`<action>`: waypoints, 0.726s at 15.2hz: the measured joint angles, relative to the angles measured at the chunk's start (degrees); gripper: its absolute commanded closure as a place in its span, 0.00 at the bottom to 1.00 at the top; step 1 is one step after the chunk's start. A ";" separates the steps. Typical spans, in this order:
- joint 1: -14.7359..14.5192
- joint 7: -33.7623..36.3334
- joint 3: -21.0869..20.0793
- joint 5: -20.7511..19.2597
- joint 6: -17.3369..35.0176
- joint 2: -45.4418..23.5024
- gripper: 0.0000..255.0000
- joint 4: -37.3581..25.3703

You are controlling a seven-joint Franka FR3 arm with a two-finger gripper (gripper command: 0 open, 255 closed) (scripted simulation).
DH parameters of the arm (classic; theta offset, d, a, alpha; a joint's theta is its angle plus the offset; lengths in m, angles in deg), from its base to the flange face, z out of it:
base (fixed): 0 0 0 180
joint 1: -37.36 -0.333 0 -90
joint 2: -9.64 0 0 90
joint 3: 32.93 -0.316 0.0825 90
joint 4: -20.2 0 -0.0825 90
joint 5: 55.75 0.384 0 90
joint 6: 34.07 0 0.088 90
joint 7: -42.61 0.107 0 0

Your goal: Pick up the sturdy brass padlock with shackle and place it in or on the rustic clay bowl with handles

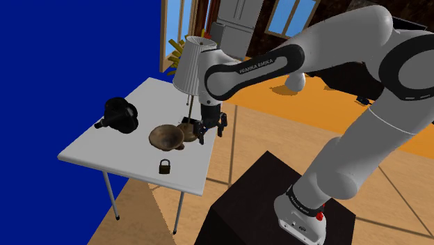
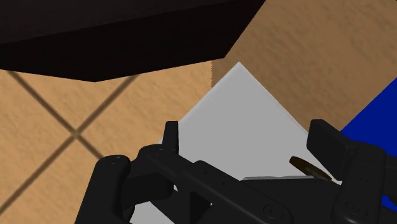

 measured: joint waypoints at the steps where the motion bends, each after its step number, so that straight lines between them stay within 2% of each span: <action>1: -0.20 0.59 -0.23 0.02 1.09 -2.29 0.00 -1.11; 7: -1.83 4.26 -1.11 -0.37 5.72 -16.29 0.00 -10.07; 11: -3.04 6.17 -1.11 -0.76 6.78 -24.90 0.00 -17.35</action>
